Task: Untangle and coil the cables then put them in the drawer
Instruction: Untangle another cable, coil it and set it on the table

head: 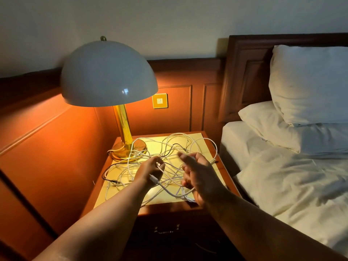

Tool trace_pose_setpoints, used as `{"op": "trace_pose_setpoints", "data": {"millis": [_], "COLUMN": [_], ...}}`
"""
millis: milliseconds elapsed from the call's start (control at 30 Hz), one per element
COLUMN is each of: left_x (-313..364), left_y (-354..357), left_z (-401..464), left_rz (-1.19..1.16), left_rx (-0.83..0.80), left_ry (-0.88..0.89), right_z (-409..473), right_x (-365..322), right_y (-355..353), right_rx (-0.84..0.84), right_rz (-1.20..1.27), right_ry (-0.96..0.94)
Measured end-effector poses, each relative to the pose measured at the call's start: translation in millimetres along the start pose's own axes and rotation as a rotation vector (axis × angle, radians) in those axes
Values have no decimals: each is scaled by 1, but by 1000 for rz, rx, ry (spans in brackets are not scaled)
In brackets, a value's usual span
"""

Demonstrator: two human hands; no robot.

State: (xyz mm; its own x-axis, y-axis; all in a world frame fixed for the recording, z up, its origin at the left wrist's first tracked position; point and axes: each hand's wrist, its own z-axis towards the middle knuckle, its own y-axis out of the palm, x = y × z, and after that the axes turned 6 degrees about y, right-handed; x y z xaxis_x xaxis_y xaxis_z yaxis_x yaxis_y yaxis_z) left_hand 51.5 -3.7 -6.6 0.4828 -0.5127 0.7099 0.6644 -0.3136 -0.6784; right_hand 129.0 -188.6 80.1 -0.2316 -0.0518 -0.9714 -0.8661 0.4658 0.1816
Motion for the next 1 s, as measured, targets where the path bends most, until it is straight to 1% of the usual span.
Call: {"op": "trace_pose_setpoints", "data": {"millis": [67, 133, 200, 267, 333, 400, 467, 500, 567, 600, 733, 767, 867, 900, 1000], "left_x": [-4, -7, -10, -14, -16, -14, -12, -13, -13, -14, -26, -31, -41, -41, -35], "left_y": [-4, -8, -10, -11, -10, -9, -8, -8, -10, -12, -22, -24, -31, -33, -39], "left_z": [1, 0, -2, -3, -6, -8, -10, -10, -11, -11, -15, -15, -15, -15, -12], "left_rz": [14, 67, 117, 132, 116, 81, -2, -80, -308, -355, -281, -226, -35, -16, -5], "left_rx": [24, 45, 35, 31, 36, 27, 14, 14, 26, 37, 74, 69, 45, 61, 147], "left_ry": [16, 46, 56, 46, 35, 31, 16, -8, -82, -113, -240, -259, -252, -243, -197], "right_z": [3, 0, -4, -1, 2, 4, 5, 6, 10, 11, 18, 18, 17, 15, 11], "right_x": [5, 7, 6, 8, 11, 12, 12, 12, 11, 9, -6, -10, -14, -14, -10], "right_y": [-1, 1, 4, 4, 6, 5, 4, 3, 2, 2, -1, -3, -7, -7, -5], "right_rx": [-94, -172, -204, -167, -70, 35, 105, 127, 150, 161, 296, 320, 312, 295, 217], "right_rz": [-198, -389, -578, -673, -697, -655, -509, -423, -237, -136, 287, 325, 191, 159, 195], "right_ry": [112, 267, 351, 288, 148, 27, -46, -71, -103, -108, -68, -55, -54, -46, -10]}}
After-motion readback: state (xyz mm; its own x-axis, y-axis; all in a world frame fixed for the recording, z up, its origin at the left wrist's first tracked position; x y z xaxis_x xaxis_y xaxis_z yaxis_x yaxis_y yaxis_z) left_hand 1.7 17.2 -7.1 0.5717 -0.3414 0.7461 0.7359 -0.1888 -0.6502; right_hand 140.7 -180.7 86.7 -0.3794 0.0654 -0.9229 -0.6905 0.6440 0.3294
